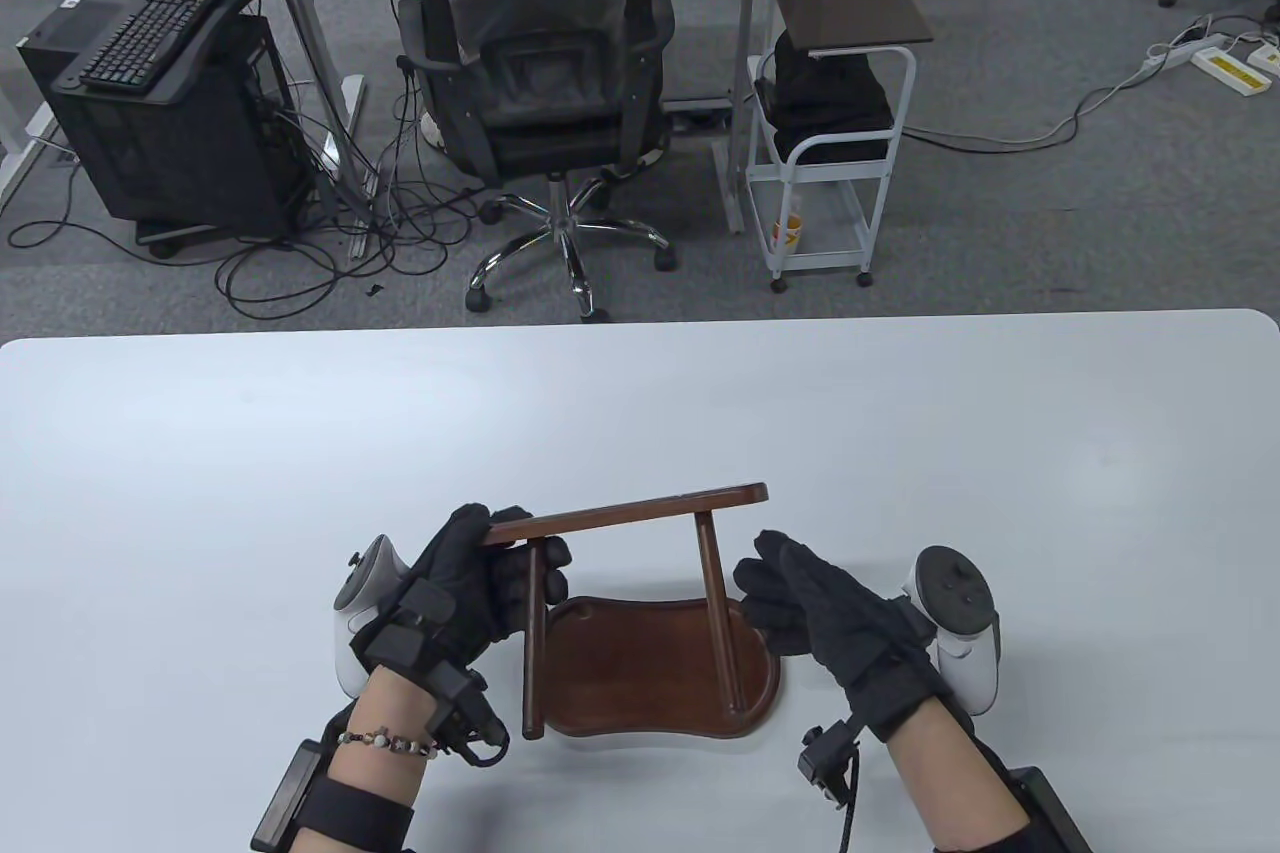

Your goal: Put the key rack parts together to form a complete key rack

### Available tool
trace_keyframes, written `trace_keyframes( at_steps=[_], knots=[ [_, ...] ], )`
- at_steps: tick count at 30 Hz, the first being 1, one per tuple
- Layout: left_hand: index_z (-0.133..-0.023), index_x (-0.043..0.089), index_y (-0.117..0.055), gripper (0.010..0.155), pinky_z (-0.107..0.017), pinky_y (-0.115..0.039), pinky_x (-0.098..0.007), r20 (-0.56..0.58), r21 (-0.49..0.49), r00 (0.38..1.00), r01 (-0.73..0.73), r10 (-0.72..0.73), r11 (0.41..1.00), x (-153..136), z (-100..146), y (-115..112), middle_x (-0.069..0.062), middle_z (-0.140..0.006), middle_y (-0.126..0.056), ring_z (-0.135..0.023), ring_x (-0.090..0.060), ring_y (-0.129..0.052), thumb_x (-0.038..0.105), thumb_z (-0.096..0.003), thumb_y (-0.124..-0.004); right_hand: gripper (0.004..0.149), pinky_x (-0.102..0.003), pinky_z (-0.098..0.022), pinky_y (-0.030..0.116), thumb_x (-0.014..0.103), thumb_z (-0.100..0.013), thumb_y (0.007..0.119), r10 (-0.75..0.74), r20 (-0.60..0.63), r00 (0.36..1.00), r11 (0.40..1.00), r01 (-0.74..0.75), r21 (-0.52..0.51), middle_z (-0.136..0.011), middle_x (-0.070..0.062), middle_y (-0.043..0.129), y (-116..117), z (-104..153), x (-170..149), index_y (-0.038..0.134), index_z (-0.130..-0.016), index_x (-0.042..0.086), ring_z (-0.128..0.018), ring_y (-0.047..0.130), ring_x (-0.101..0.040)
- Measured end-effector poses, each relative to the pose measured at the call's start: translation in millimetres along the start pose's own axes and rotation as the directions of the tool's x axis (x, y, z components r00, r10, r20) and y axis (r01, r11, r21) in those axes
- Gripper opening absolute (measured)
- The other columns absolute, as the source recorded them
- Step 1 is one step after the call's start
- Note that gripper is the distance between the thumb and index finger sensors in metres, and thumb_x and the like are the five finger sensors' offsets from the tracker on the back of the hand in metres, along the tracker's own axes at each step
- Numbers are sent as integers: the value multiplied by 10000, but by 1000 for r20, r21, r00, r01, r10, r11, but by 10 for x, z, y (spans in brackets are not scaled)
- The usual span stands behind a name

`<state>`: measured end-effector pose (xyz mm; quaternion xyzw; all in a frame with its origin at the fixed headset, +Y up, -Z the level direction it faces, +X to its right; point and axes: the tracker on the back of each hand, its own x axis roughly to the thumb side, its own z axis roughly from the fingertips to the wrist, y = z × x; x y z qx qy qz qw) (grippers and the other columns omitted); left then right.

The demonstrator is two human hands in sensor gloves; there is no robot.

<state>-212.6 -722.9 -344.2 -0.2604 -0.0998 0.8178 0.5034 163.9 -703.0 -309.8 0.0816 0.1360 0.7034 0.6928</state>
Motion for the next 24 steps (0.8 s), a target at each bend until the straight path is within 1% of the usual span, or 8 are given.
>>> trace_keyframes(
  at_steps=[3, 5, 9, 11, 13, 17, 22, 24],
  knots=[
    [-1119, 76, -194, 763, -497, -877, -351, 8, -14, 999, 39, -39, 999, 15, -11, -7, -138, -1005, -787, -736, -257, -981, 614, -637, -440, 781, -613, -460, 745, 544, -623, 528, -36, -15, 999, 997, 35, -62, -969, -322, 779, 31, -54, -17, 490, -1066, -99, -707, 869, -501],
    [-1120, 80, -199, 761, -500, -874, -350, 17, -21, 997, 76, -76, 997, 28, -19, -10, -137, -1006, -786, -736, -254, -980, 615, -637, -443, 791, -591, -446, 762, 551, -627, 519, -88, -31, 996, 995, 86, -43, -940, -309, 809, 52, -94, -26, 489, -1056, -113, -680, 896, -473],
    [-1120, 94, -210, 764, -495, -873, -351, 40, 53, 981, 185, -188, 981, 92, 1, -32, -127, -997, -796, -727, -252, -983, 623, -627, -454, 815, -570, -435, 775, 574, -627, 503, -254, -67, 965, 967, 253, -27, -911, -296, 836, 93, -153, -31, 505, -1044, -126, -656, 916, -448],
    [-1121, 96, -217, 760, -491, -876, -342, 53, 63, 961, 267, -270, 962, 118, 0, -50, -119, -992, -803, -720, -241, -989, 627, -629, -450, 819, -567, -437, 776, 577, -629, 498, -275, -81, 958, 961, 275, -6, -907, -293, 841, 97, -159, -44, 506, -1042, -129, -659, 918, -442],
    [-1122, 104, -228, 762, -485, -877, -344, 53, 59, 950, 306, -309, 950, 118, -15, -80, -114, -985, -814, -712, -241, -993, 631, -622, -458, 816, -562, -442, 777, 575, -633, 492, -294, -91, 952, 955, 295, 4, -904, -291, 842, 85, -155, -78, 506, -1041, -131, -662, 916, -438],
    [-1124, 118, -233, 758, -491, -872, -351, 48, 43, 942, 331, -333, 943, 91, -57, -99, -105, -988, -814, -718, -244, -989, 631, -617, -465, 809, -560, -442, 777, 574, -635, 491, -340, -131, 931, 940, 340, -23, -892, -286, 854, 39, -131, -132, 523, -1036, -127, -655, 918, -439],
    [-1126, 138, -246, 750, -495, -870, -361, 58, 32, 905, 421, -422, 906, 92, -83, -133, -92, -992, -819, -729, -251, -988, 627, -609, -484, 812, -560, -446, 775, 582, -636, 488, -341, -170, 925, 940, 339, -39, -882, -271, 865, 19, -118, -174, 542, -1025, -129, -655, 918, -434],
    [-1128, 158, -252, 738, -508, -862, -372, 75, 15, 888, 453, -453, 891, 113, -84, -166, -85, -1001, -814, -746, -256, -978, 622, -609, -494, 784, -557, -440, 778, 563, -637, 509, -338, -178, 924, 941, 331, -65, -852, -247, 895, 12, -110, -179, 571, -1011, -123, -640, 929, -423]
  ],
)
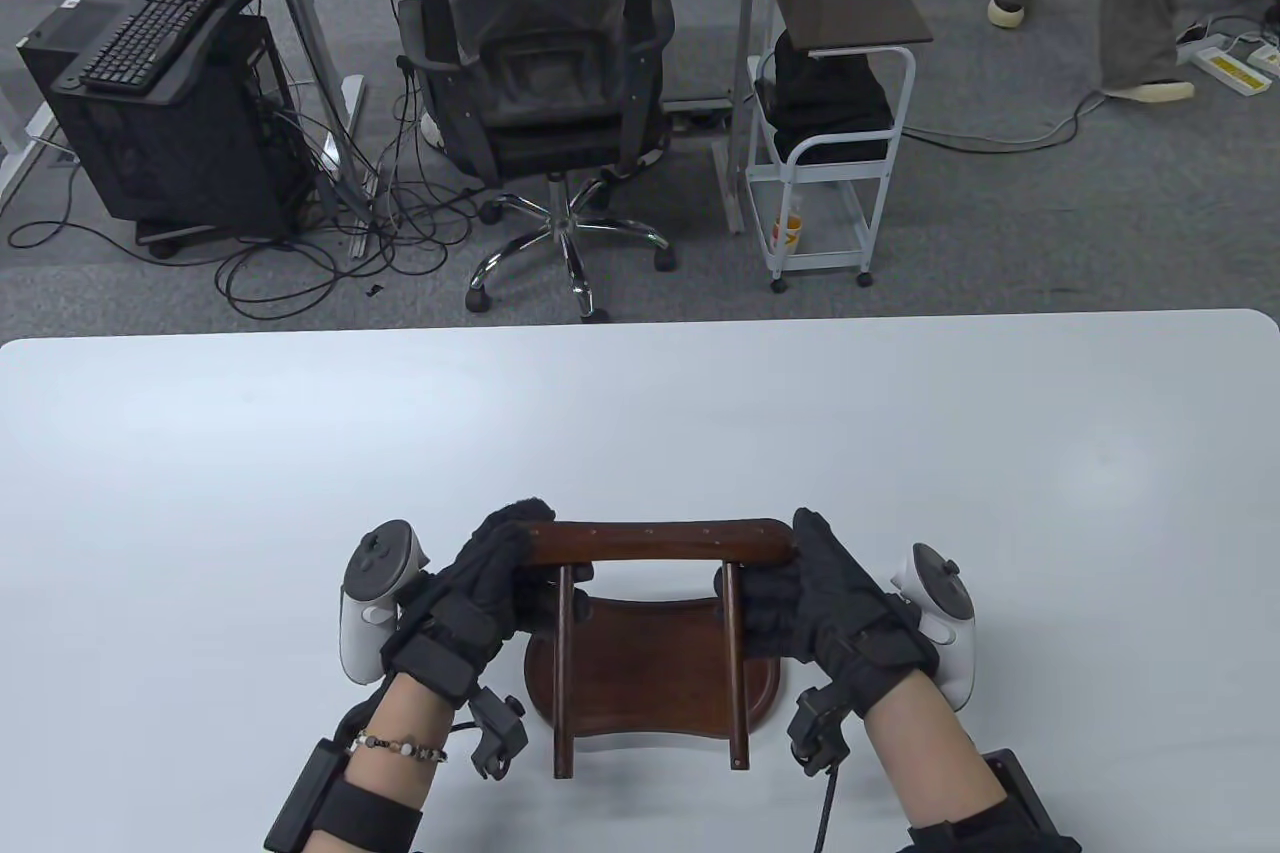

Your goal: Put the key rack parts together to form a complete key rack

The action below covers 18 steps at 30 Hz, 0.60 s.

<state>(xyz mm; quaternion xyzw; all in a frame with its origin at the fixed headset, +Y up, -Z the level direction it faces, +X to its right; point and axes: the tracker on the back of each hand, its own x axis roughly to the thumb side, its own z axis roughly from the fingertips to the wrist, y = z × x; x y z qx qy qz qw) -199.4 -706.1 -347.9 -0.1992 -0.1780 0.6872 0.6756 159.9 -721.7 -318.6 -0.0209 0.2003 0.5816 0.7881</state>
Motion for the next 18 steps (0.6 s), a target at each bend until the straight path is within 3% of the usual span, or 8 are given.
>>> trace_keyframes(
  at_steps=[3, 10, 14, 18],
  knots=[
    [-1132, 187, -252, 728, -525, -854, -382, 24, -8, 998, 62, -62, 998, 45, 3, -26, -72, -1015, -809, -767, -258, -967, 622, -606, -503, 725, -562, -450, 773, 512, -639, 573, 15, 2, 1000, 1000, -15, -13, -845, -230, 906, -19, 9, 4, 598, -995, -119, -649, 924, -422],
    [-1142, 258, -227, 705, -627, -789, -441, 67, -55, 994, 88, -84, 995, 84, 7, -43, -39, -1082, -764, -881, -270, -897, 602, -609, -534, 691, -578, -514, 736, 467, -614, 649, 68, 152, 986, 998, -65, -26, -897, -208, 880, 5, 64, 91, 591, -1000, -103, -722, 878, -430],
    [-1141, 143, -222, 755, -674, -749, -486, 57, -49, 997, 58, -55, 997, 90, 5, -52, -60, -1099, -746, -937, -286, -857, 570, -621, -564, 673, -607, -530, 721, 442, -607, 656, 91, 233, 968, 996, -85, -35, -916, -218, 862, 14, 78, 150, 583, -1003, -98, -744, 862, -445],
    [-1130, 129, -297, 697, -726, -694, -532, 61, -62, 998, 12, -9, 998, 79, 4, -28, -94, -1131, -704, -1000, -325, -796, 513, -628, -591, 651, -684, -546, 671, 411, -608, 653, 68, 294, 953, 997, -75, 12, -975, -220, 811, 44, 74, 177, 543, -1038, -64, -812, 801, -476]
  ],
)
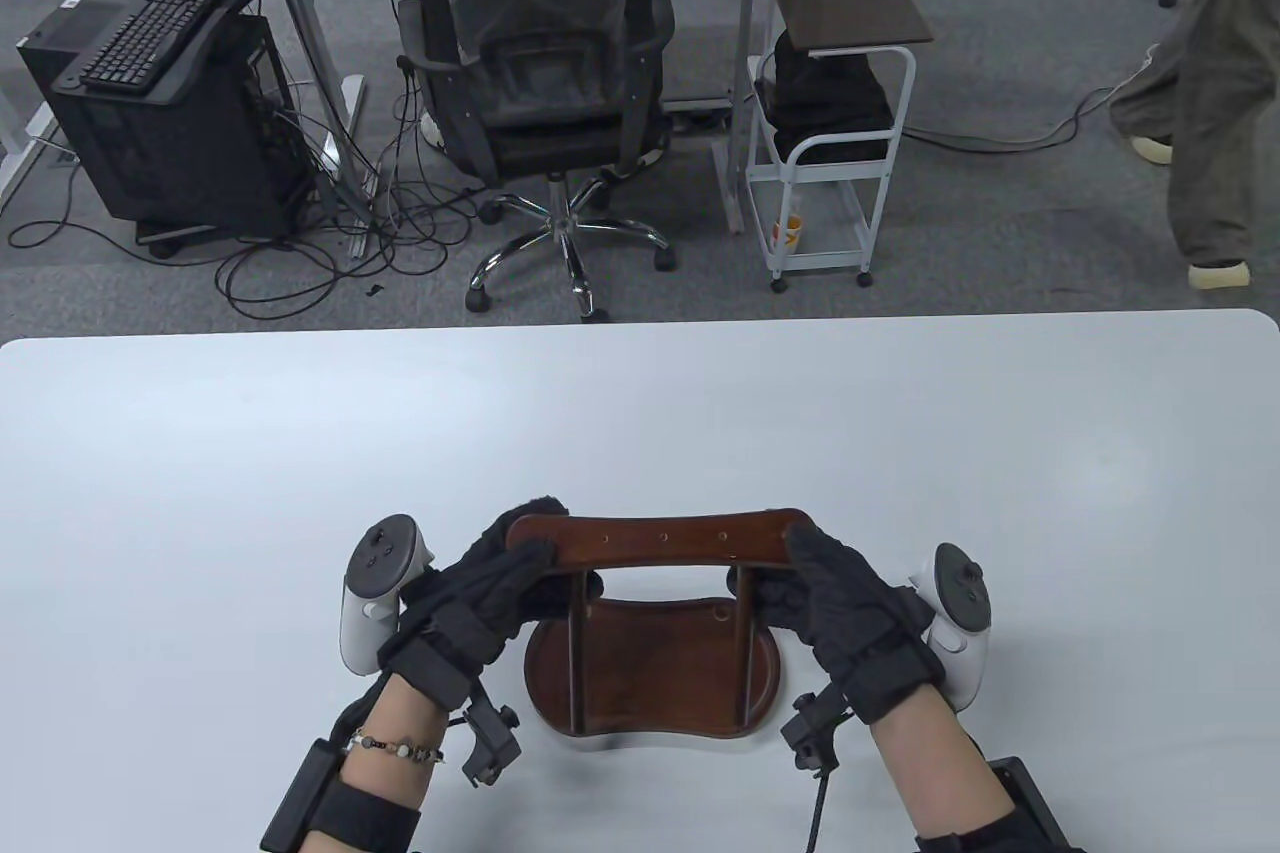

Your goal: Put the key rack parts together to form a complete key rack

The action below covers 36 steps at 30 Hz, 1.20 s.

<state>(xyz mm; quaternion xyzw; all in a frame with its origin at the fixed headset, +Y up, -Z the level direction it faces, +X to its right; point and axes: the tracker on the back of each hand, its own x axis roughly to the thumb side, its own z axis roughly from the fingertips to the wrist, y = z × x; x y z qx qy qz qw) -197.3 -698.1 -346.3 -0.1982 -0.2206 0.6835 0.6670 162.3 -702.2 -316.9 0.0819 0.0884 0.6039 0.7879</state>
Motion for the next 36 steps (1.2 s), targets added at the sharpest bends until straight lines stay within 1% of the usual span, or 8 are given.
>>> trace_keyframes(
  at_steps=[4, 7, 11, 12, 15, 22, 36],
  knots=[
    [-1114, 204, -365, 630, -771, -646, -543, 19, 31, 1000, -4, 3, 999, -9, 9, 13, -46, -1141, -698, -1046, -308, -758, 489, -619, -629, 633, -712, -584, 597, 387, -609, 641, -5, 69, 998, 999, 2, 50, -1033, -203, 757, 29, -29, 0, 500, -1071, -22, -886, 726, -491],
    [-1114, 237, -383, 609, -797, -613, -542, 29, 47, 1000, -9, 8, 999, -20, 14, 27, -32, -1149, -694, -1072, -296, -732, 473, -615, -641, 623, -703, -620, 534, 373, -612, 628, -21, 100, 995, 996, 12, 91, -1069, -184, 717, 44, -53, -34, 462, -1089, 8, -929, 673, -493],
    [-1115, 257, -391, 592, -812, -585, -536, 34, 50, 999, -4, 2, 999, -36, 18, 45, -36, -1160, -679, -1094, -296, -704, 440, -610, -641, 614, -677, -651, 485, 360, -610, 621, -46, 118, 992, 993, 33, 111, -1089, -165, 691, 41, -80, -107, 441, -1097, 31, -960, 633, -484],
    [-1115, 261, -395, 589, -814, -586, -532, 36, 53, 999, 4, -5, 999, -40, 19, 49, -9, -1160, -682, -1096, -292, -705, 439, -610, -642, 612, -671, -658, 479, 360, -611, 619, -47, 122, 991, 993, 33, 113, -1092, -162, 685, 40, -83, -122, 437, -1098, 35, -965, 628, -480],
    [-1112, 273, -405, 586, -822, -577, -528, 44, 61, 999, 5, -8, 998, -56, 16, 50, -1, -1161, -682, -1102, -281, -701, 434, -605, -650, 609, -660, -663, 488, 363, -608, 616, -33, 160, 986, 997, 21, 78, -1082, -152, 701, 41, -96, -170, 448, -1095, 40, -962, 645, -472],
    [-1111, 297, -415, 584, -841, -551, -518, 43, 63, 999, -4, 1, 998, -102, 18, 65, 26, -1167, -676, -1118, -264, -683, 430, -598, -662, 605, -642, -679, 479, 366, -606, 613, -38, 175, 984, 997, 25, 73, -1084, -136, 701, 41, -120, -255, 445, -1095, 52, -972, 640, -456],
    [-1097, 347, -449, 575, -865, -520, -493, 45, 52, 999, -33, 30, 998, -188, -1, 86, 80, -1169, -677, -1142, -221, -656, 416, -580, -694, 596, -620, -695, 457, 360, -601, 619, -30, 182, 983, 997, 17, 73, -1091, -119, 696, 42, -142, -298, 453, -1097, 75, -993, 618, -438]
  ],
)
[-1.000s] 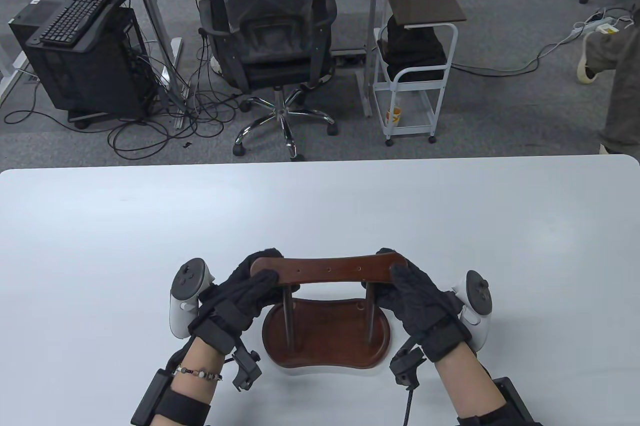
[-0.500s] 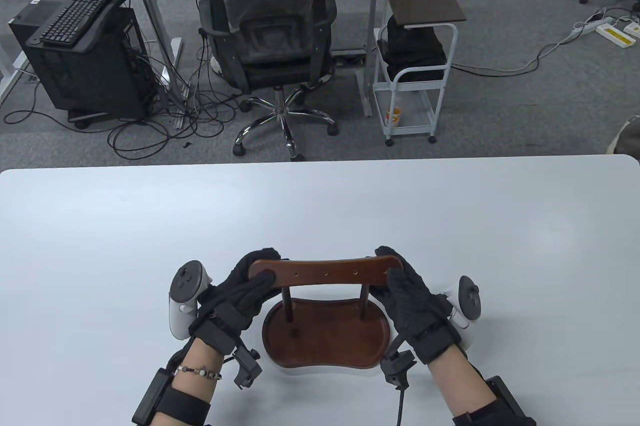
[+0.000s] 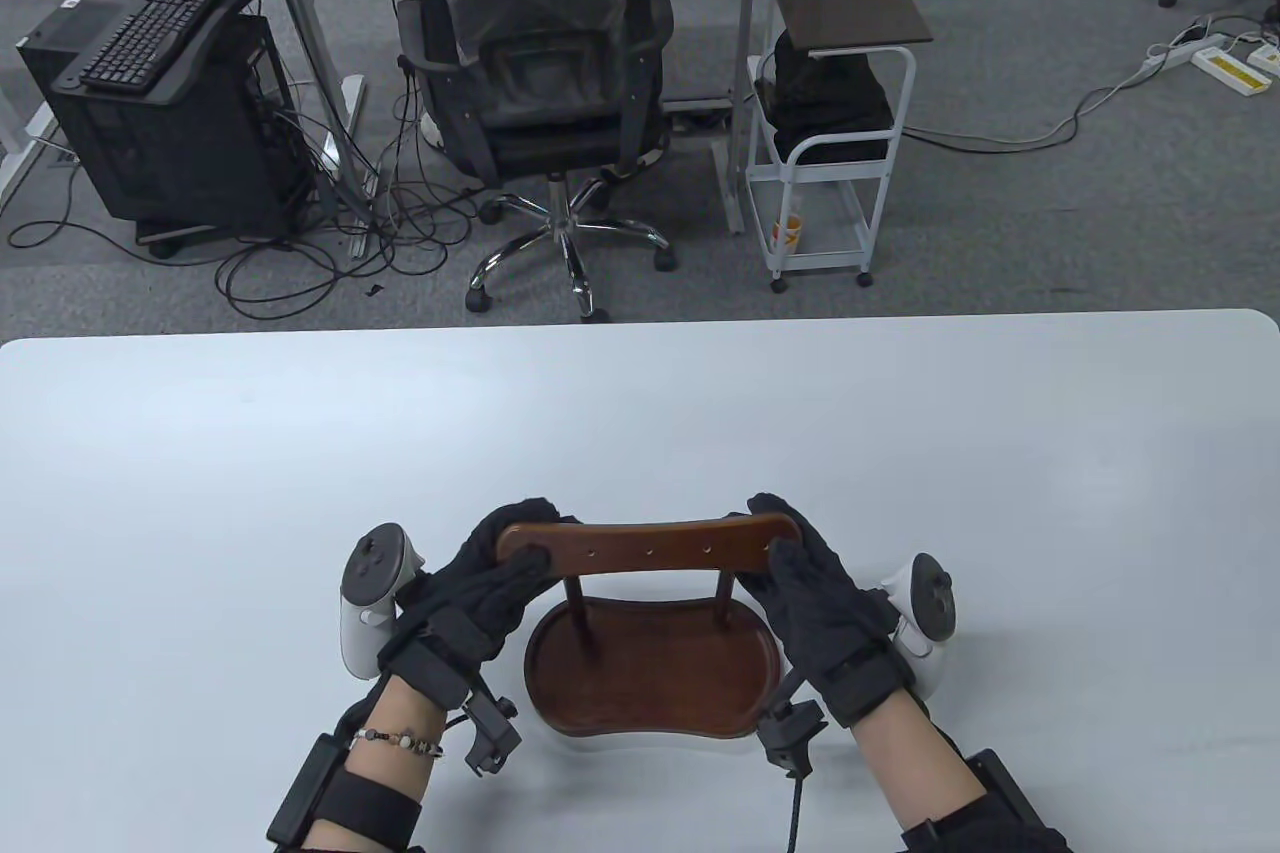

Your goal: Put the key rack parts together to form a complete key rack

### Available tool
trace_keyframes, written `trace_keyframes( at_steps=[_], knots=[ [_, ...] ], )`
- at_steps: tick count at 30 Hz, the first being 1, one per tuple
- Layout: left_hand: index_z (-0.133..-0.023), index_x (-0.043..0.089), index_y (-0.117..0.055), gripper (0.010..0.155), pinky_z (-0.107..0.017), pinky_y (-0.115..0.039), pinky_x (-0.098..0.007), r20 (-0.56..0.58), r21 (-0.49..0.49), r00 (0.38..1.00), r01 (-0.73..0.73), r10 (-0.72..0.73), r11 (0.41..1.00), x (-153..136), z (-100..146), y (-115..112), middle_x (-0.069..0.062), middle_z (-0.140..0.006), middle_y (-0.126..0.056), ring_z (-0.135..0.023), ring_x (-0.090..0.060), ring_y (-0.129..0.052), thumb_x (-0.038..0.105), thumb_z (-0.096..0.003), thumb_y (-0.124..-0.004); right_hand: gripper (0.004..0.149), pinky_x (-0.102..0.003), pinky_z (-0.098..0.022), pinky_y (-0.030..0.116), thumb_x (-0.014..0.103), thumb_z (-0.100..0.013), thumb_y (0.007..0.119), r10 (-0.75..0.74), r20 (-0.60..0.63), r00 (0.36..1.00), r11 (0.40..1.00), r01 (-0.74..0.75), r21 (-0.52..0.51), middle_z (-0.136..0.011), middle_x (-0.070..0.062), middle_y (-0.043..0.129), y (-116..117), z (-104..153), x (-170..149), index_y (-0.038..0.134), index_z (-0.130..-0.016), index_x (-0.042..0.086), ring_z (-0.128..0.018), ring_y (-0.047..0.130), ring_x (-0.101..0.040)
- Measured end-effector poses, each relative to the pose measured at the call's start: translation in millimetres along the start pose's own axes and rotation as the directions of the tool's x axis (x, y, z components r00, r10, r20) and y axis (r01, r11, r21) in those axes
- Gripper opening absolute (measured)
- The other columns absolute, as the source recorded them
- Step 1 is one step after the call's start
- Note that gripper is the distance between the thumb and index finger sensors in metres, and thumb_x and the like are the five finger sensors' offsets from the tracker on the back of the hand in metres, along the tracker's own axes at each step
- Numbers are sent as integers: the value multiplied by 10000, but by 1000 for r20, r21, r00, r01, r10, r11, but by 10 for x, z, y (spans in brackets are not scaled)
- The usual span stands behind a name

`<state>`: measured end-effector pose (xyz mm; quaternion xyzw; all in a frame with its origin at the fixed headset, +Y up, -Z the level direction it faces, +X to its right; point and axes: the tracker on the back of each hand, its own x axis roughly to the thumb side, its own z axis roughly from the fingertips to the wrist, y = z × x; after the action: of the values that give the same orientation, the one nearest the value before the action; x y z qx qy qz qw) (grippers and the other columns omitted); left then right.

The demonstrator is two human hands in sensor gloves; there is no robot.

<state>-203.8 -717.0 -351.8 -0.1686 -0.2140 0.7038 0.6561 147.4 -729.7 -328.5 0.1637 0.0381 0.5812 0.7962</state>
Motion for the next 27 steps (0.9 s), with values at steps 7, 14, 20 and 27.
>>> trace_keyframes(
  at_steps=[7, 14, 20, 27],
  knots=[
    [-1090, 365, -460, 575, -869, -512, -490, -6, -8, 1000, 3, -3, 1000, -29, -6, -12, 105, -1166, -682, -1153, -202, -652, 409, -572, -707, 595, -615, -700, 446, 366, -597, 623, -4, -3, 1000, 1000, 4, -9, -1092, -107, 699, -10, 11, -23, 459, -1096, 88, -1002, 608, -427],
    [-1086, 376, -468, 573, -868, -507, -508, -6, -13, 1000, 11, -11, 1000, -21, 2, 4, 123, -1165, -689, -1161, -194, -661, 413, -569, -711, 595, -617, -701, 451, 370, -597, 618, 25, 0, 1000, 1000, -25, -3, -1094, -102, 696, -6, 9, -34, 456, -1096, 90, -1007, 606, -418],
    [-1087, 393, -469, 570, -857, -487, -562, -17, -28, 999, -37, 37, 999, -118, 11, 68, 144, -1172, -686, -1176, -183, -650, 433, -572, -710, 592, -624, -698, 447, 376, -601, 612, 73, 4, 997, 997, -73, 8, -1101, -100, 688, 56, 2, -26, 455, -1096, 92, -1011, 598, -418],
    [-1090, 391, -455, 568, -860, -476, -564, -28, -24, 999, -20, 19, 1000, -110, 5, 42, 135, -1177, -673, -1180, -185, -636, 446, -579, -695, 591, -627, -694, 449, 376, -602, 609, 60, -6, 998, 998, -61, -12, -1102, -106, 688, 43, 33, -35, 455, -1094, 86, -1011, 599, -418]
  ],
)
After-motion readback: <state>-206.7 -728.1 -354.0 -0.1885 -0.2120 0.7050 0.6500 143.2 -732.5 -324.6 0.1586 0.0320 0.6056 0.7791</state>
